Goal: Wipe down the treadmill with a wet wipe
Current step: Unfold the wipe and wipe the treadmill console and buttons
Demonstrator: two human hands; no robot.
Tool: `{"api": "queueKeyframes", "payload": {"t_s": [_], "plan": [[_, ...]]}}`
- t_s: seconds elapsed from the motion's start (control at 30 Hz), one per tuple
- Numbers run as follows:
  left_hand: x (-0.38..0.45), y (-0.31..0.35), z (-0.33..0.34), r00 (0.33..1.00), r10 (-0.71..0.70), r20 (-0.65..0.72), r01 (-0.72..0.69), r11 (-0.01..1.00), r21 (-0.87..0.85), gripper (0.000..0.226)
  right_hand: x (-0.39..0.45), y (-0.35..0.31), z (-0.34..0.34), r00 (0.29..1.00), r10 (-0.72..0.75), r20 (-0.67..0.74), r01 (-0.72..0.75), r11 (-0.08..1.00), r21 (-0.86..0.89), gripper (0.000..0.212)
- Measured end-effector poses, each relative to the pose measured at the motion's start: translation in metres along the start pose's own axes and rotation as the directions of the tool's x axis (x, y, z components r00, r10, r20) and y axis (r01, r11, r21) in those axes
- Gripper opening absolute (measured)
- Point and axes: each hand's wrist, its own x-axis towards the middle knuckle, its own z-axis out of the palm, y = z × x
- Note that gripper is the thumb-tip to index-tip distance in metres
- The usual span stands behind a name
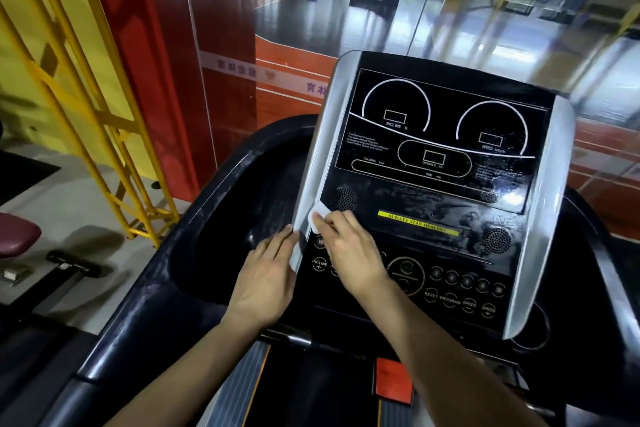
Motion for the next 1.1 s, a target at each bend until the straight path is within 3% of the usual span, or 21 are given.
{"api": "queueKeyframes", "payload": {"t_s": [0.13, 0.23, 0.3, 0.33, 0.43, 0.53, 0.6, 0.67, 0.73, 0.8, 0.9, 0.97, 1.03, 1.1], "plan": [[-0.005, -0.001, -0.004, 1.0, 0.008, 0.021, -0.008, 1.0, -0.003, 0.066, 0.007, 0.005, -0.018, 0.945, 0.248, -0.212, -0.187, 0.944, 0.272, 0.036], [-0.007, -0.003, -0.005, 0.999, 0.011, 0.038, -0.011, 1.0, 0.004, 0.067, 0.021, 0.045, -0.035, 0.872, 0.394, -0.291, -0.359, 0.918, 0.168, 0.036], [-0.007, -0.001, -0.005, 0.998, 0.015, 0.054, -0.015, 1.0, 0.002, 0.068, 0.025, 0.056, -0.03, 0.853, 0.454, -0.258, -0.446, 0.89, 0.092, 0.037], [-0.007, 0.001, -0.004, 0.998, 0.019, 0.059, -0.019, 1.0, -0.001, 0.068, 0.026, 0.051, -0.025, 0.866, 0.45, -0.218, -0.444, 0.893, 0.077, 0.037], [-0.005, 0.008, -0.003, 0.998, 0.036, 0.054, -0.037, 0.999, 0.003, 0.067, 0.026, 0.015, -0.006, 0.965, 0.244, -0.102, -0.241, 0.97, 0.033, 0.038], [-0.004, 0.009, -0.003, 0.999, 0.045, 0.026, -0.045, 0.999, 0.014, 0.065, 0.024, 0.01, -0.005, 0.996, 0.088, -0.003, -0.088, 0.996, -0.011, 0.04], [-0.004, 0.009, -0.003, 0.998, 0.056, 0.008, -0.057, 0.998, 0.013, 0.064, 0.018, 0.035, -0.013, 0.987, 0.156, -0.043, -0.159, 0.985, -0.063, 0.034], [-0.003, 0.01, -0.003, 0.999, 0.052, 0.011, -0.052, 0.999, 0.012, 0.064, 0.012, 0.07, -0.026, 0.917, 0.364, -0.163, -0.374, 0.927, -0.031, 0.024], [-0.003, 0.012, -0.002, 0.999, 0.054, -0.001, -0.054, 0.998, 0.017, 0.064, 0.011, 0.082, -0.03, 0.862, 0.451, -0.229, -0.474, 0.879, -0.054, 0.027], [-0.002, 0.015, 0.001, 0.997, 0.082, -0.007, -0.082, 0.996, 0.022, 0.065, 0.014, 0.062, -0.025, 0.843, 0.491, -0.22, -0.504, 0.864, -0.001, 0.029], [0.002, 0.02, 0.004, 0.991, 0.133, -0.027, -0.133, 0.991, 0.021, 0.067, 0.007, 0.015, -0.009, 0.947, 0.309, -0.091, -0.312, 0.95, -0.021, 0.034], [0.005, 0.025, 0.004, 0.985, 0.167, -0.038, -0.166, 0.986, 0.035, 0.068, 0.001, 0.012, -0.01, 0.963, 0.264, -0.05, -0.265, 0.964, -0.028, 0.038], [0.01, 0.029, 0.004, 0.98, 0.193, -0.041, -0.191, 0.981, 0.045, 0.069, -0.007, 0.03, -0.021, 0.952, 0.295, -0.081, -0.298, 0.954, -0.027, 0.033], [0.014, 0.035, 0.005, 0.976, 0.215, -0.035, -0.213, 0.976, 0.038, 0.07, -0.02, 0.06, -0.038, 0.891, 0.427, -0.153, -0.433, 0.901, -0.012, 0.026]]}}
